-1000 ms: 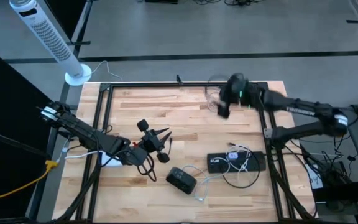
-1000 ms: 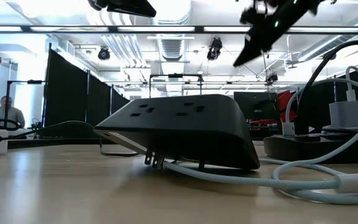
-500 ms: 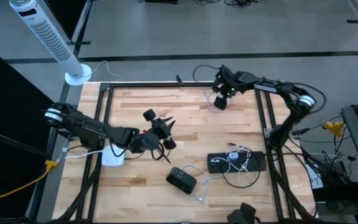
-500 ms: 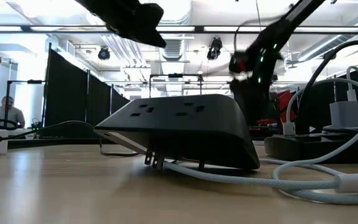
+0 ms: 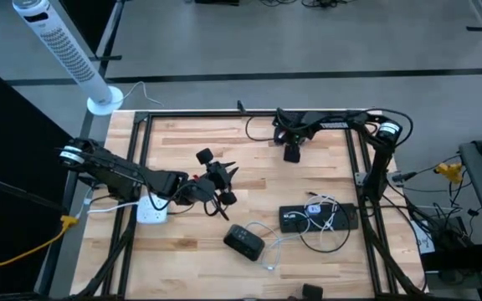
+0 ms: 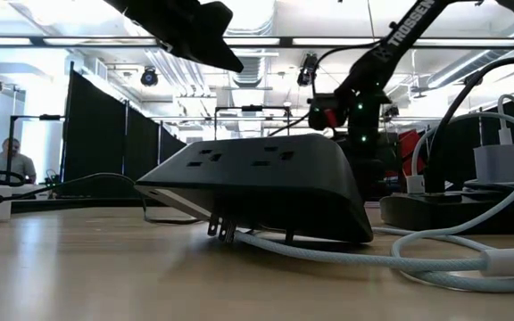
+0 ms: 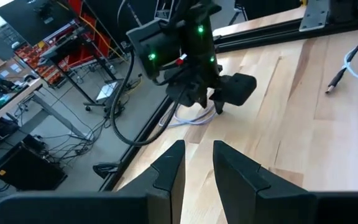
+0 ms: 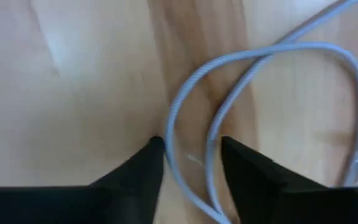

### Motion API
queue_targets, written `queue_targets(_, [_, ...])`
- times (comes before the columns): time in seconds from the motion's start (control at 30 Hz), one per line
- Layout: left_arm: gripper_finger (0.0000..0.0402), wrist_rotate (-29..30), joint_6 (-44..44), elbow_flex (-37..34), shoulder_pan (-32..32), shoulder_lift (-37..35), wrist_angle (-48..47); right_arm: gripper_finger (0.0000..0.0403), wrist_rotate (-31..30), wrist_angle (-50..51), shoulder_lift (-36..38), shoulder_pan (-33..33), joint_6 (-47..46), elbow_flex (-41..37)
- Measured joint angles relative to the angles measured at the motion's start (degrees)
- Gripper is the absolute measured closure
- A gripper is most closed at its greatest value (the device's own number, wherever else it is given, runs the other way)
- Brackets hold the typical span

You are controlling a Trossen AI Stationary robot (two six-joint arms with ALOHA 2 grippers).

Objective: Insert USB
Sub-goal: Insert the white charger cable into the left black outlet extension

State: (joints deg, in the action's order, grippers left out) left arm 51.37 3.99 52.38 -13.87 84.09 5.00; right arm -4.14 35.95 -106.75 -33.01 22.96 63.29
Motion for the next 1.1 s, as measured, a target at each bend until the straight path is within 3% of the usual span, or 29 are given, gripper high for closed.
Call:
queue_targets(0.1, [0.0331, 0.0, 0.0, 0.0, 0.0, 0.0, 0.0, 0.033, 4.4, 0.2, 1.4, 3.2, -2.2, 0.3])
queue_targets(0.17, [0.0331, 0.0, 0.0, 0.0, 0.0, 0.0, 0.0, 0.0372, 10.8, -0.2, 2.0, 6.6, -3.7, 0.9])
queue_targets(0.23, [0.0331, 0.0, 0.0, 0.0, 0.0, 0.0, 0.0, 0.0394, 14.8, -1.1, 2.1, 10.2, -5.1, 2.4])
queue_targets(0.33, [0.0331, 0.0, 0.0, 0.0, 0.0, 0.0, 0.0, 0.0381, 22.5, -3.4, 2.3, 14.6, -5.7, 4.0])
queue_targets(0.5, [0.0331, -0.4, 0.0, 0.0, -0.1, 0.0, -0.2, 0.0376, 26.1, -11.5, 2.3, 24.5, -4.9, 6.0])
queue_targets(0.67, [0.0331, -0.7, -0.2, 0.0, -0.1, 0.0, -1.1, 0.0393, 23.8, -12.1, 2.4, 29.6, -3.8, 9.0])
queue_targets(0.8, [0.0331, -2.6, -1.1, 0.0, -0.1, 0.0, -2.5, 0.0375, 15.7, -5.7, 4.0, 29.9, -2.1, 10.1])
queue_targets(0.9, [0.0331, -2.8, -2.0, 0.0, 0.1, 0.0, -3.3, 0.0362, 9.0, -0.9, 5.6, 27.0, -5.9, 10.1])
queue_targets(1.1, [0.0331, -3.2, -2.5, 0.0, 0.0, -0.1, -3.5, 0.0303, 8.0, 7.6, 7.7, 16.3, -14.1, 8.3])
